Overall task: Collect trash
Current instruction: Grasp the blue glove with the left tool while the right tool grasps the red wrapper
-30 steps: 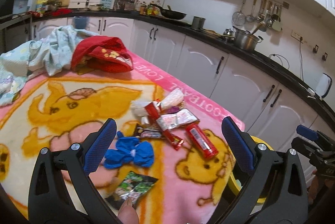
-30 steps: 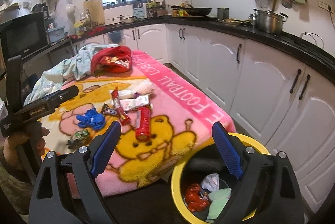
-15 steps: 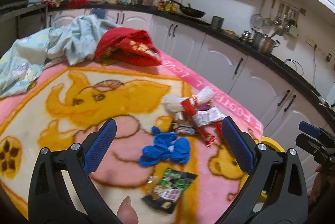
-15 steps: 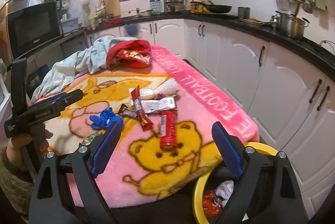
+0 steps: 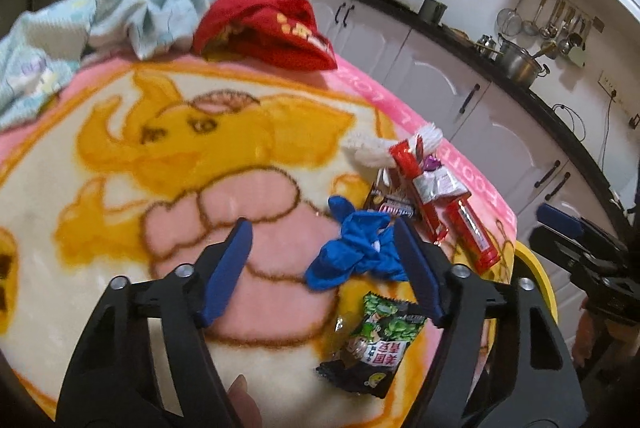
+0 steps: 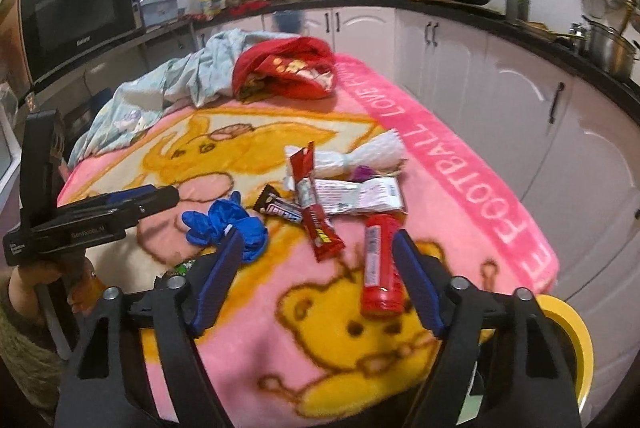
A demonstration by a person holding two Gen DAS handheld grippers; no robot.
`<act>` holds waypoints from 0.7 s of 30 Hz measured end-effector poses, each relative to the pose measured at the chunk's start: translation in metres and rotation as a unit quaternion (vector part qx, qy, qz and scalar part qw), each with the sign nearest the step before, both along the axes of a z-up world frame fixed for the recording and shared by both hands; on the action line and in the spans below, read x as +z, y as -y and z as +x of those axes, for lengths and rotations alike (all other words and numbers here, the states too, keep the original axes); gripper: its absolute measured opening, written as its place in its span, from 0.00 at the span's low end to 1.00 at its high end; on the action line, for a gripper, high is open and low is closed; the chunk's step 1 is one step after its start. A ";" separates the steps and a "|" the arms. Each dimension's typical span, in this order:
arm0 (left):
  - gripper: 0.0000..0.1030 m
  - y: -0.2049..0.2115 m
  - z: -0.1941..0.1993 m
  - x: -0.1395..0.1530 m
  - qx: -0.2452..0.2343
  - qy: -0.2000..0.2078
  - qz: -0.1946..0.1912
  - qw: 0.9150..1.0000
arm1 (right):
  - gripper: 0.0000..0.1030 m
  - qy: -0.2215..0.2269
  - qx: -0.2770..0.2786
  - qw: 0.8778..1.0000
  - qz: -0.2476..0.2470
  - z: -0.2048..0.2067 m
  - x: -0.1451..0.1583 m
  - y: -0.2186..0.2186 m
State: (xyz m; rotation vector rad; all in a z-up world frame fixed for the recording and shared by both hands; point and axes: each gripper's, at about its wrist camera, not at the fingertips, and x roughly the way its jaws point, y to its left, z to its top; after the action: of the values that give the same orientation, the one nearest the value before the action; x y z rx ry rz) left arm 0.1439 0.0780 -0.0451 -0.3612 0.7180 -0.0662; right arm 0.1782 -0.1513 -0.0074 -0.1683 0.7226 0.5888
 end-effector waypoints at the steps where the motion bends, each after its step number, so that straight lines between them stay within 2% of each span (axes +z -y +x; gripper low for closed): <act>1: 0.58 -0.001 0.002 -0.002 -0.003 -0.003 -0.008 1.000 | 0.67 -0.002 0.006 1.000 -0.004 0.003 -0.003 -0.004; 8: 0.45 -0.004 0.013 -0.022 -0.027 -0.033 -0.046 0.998 | 0.53 -0.025 0.033 0.999 -0.030 0.027 -0.025 -0.029; 12: 0.38 -0.002 0.016 -0.029 -0.037 -0.042 -0.051 0.997 | 0.47 -0.040 0.035 0.998 -0.042 0.040 -0.039 -0.041; 16: 0.36 0.002 0.017 -0.033 -0.045 -0.046 -0.050 0.997 | 0.43 -0.046 0.032 0.997 -0.053 0.051 -0.049 -0.047; 21: 0.27 0.006 0.021 -0.036 -0.052 -0.051 -0.045 0.996 | 0.34 -0.058 0.026 0.996 -0.064 0.062 -0.061 -0.052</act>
State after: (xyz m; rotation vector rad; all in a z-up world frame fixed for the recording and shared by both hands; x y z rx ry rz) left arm 0.1654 0.0719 -0.0807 -0.4158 0.8360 -0.1811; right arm 0.2406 -0.0998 -0.0687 -0.2737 0.8711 0.6053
